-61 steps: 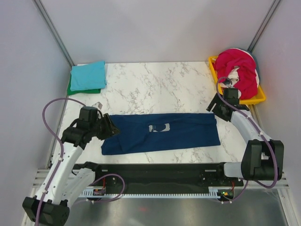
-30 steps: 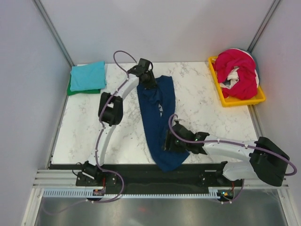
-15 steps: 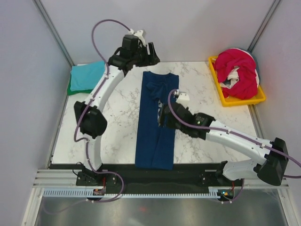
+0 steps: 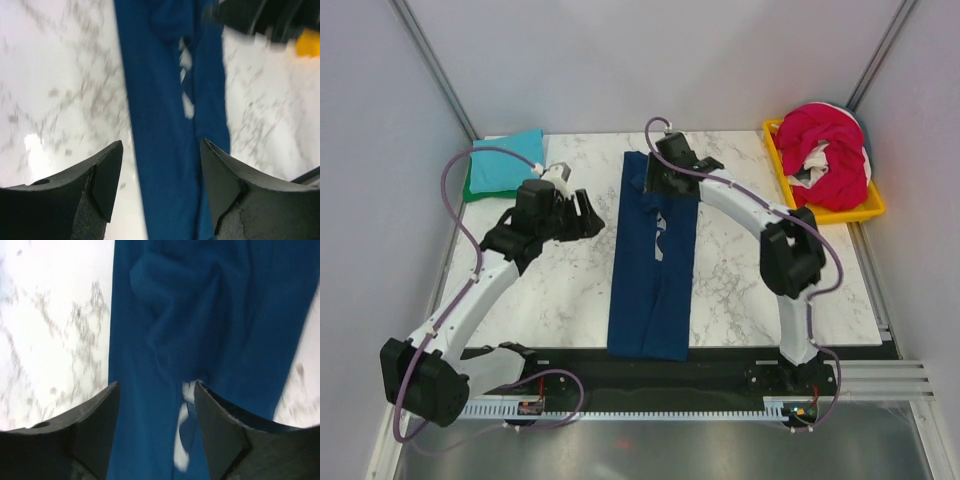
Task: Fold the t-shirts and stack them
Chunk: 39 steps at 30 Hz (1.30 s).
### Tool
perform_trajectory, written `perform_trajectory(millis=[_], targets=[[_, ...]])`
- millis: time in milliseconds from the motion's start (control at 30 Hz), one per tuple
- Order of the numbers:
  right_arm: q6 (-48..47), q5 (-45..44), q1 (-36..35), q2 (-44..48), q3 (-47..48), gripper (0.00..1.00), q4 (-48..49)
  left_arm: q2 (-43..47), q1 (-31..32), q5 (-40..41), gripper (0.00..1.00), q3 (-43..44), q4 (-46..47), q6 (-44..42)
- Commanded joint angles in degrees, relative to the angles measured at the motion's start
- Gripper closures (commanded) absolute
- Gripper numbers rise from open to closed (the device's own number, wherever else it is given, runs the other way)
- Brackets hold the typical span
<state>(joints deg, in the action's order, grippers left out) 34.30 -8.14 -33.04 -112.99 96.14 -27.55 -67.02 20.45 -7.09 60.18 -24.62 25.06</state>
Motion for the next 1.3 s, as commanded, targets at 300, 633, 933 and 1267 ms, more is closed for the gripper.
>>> perform_trajectory(millis=[300,633,933,1267], targets=[[-4.86,-6.45,1.13,-33.86,35.25,0.61,-11.65,32.28,-0.06,5.33,0.28,-10.17,-13.51,-1.24],[-9.07,5.58,2.28,-47.31,48.16,0.44,3.00,35.39,-0.14,9.55,0.28,-15.00,-13.09,-3.26],[-13.65,7.96,4.47,-37.62,45.67,0.09,25.51,31.87,-3.22,6.14,0.28,-14.83,-13.17,-3.70],[-13.32,8.50,3.94,-2.36,20.27,0.02,21.49,25.11,-3.40,0.51,0.32,-16.14,-11.33,1.39]])
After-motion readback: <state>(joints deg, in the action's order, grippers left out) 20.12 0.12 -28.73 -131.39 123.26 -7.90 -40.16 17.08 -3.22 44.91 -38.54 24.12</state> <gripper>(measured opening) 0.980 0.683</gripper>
